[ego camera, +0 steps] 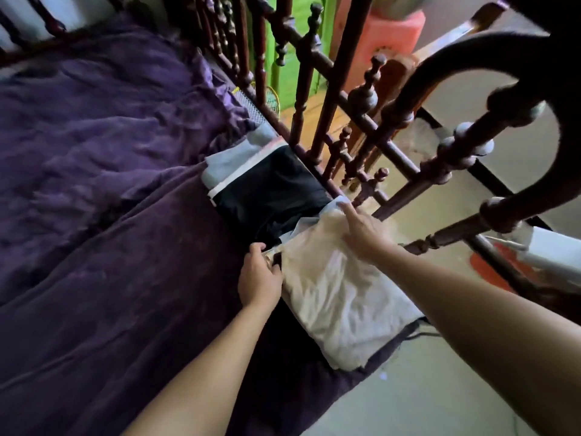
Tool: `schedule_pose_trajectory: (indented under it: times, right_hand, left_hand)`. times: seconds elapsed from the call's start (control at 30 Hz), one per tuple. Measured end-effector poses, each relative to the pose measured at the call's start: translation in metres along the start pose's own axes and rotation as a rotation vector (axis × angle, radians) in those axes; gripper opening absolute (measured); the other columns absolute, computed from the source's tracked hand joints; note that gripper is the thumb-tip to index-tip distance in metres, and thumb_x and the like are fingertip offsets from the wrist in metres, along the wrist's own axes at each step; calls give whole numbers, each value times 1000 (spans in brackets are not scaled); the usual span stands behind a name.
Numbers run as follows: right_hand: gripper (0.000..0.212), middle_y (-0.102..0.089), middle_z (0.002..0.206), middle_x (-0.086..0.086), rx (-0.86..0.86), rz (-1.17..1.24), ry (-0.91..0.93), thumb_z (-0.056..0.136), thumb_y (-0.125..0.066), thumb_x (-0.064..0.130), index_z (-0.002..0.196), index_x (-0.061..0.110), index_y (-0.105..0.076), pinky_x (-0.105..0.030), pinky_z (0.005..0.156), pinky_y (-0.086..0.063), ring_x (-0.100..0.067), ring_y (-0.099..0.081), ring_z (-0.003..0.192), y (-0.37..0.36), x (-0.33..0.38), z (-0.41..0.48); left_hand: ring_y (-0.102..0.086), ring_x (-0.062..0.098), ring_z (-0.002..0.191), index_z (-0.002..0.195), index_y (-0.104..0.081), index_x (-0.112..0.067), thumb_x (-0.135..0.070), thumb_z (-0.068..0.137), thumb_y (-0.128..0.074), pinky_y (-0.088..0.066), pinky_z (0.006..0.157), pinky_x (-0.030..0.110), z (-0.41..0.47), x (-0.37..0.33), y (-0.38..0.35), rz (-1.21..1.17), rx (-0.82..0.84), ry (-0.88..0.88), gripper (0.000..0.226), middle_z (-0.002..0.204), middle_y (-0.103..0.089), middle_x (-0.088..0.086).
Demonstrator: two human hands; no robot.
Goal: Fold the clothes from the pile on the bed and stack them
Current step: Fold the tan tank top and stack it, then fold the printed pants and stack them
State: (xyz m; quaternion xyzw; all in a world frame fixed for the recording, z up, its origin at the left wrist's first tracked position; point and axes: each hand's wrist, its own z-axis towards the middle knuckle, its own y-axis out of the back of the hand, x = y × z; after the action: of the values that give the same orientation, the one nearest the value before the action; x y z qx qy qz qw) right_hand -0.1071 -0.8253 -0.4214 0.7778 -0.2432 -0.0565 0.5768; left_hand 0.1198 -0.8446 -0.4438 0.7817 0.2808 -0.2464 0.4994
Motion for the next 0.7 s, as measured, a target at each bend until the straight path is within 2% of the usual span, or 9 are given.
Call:
schedule_pose_trajectory:
  times: [0.07, 0.13, 0.33, 0.43, 0.57, 0.7]
  right_hand:
    - [55, -52, 115, -12, 55, -31, 24, 86, -48, 13, 137, 30, -36, -44, 78, -50, -36, -57, 99, -15, -7, -2]
    - [47, -51, 113, -11, 71, -19, 18, 89, -46, 17, 134, 30, -41, -45, 84, -49, -36, -54, 102, -18, -11, -3]
    - [50, -49, 131, -9, 47, -132, 100, 87, -51, 21, 136, 27, -43, -39, 81, -49, -31, -55, 110, 21, 10, -9]
    - [43, -52, 128, -9, 44, -157, 236, 88, -54, 25, 131, 22, -49, -38, 84, -47, -31, -53, 114, 45, 38, -22]
    - [41, -56, 123, -5, 83, -170, 467, 88, -55, 32, 128, 26, -51, -38, 82, -46, -29, -56, 111, 60, 93, -62]
    - [48, -57, 124, -4, 123, -193, 714, 87, -57, 35, 134, 27, -45, -37, 86, -46, -29, -57, 113, 61, 159, -123]
  left_hand:
    - [-56, 18, 85, 111, -51, -25, -20, 87, -60, -43, 63, 30, 1, 6, -1, 126, 29, -70, 26, 102, -50, -5]
    - [-58, 23, 88, 110, -54, -24, -24, 88, -59, -42, 63, 30, -1, 10, 1, 195, 40, -95, 22, 104, -51, -1]
    - [-58, 17, 95, 110, -58, -24, -28, 90, -58, -40, 67, 28, -35, 13, 36, 276, 35, -94, 21, 109, -53, -5]
    - [-57, 13, 90, 109, -61, -24, -28, 90, -58, -42, 67, 26, -72, 18, 69, 302, -10, -89, 19, 103, -57, -7]
    - [-56, 10, 75, 96, -62, -26, -27, 88, -58, -34, 54, 23, -147, 36, 117, 281, -175, 11, 9, 77, -59, -13]
    - [-64, 18, 88, 96, -62, -26, -30, 88, -57, -44, 64, 28, -232, 72, 163, 342, -269, 134, 10, 89, -69, -6]
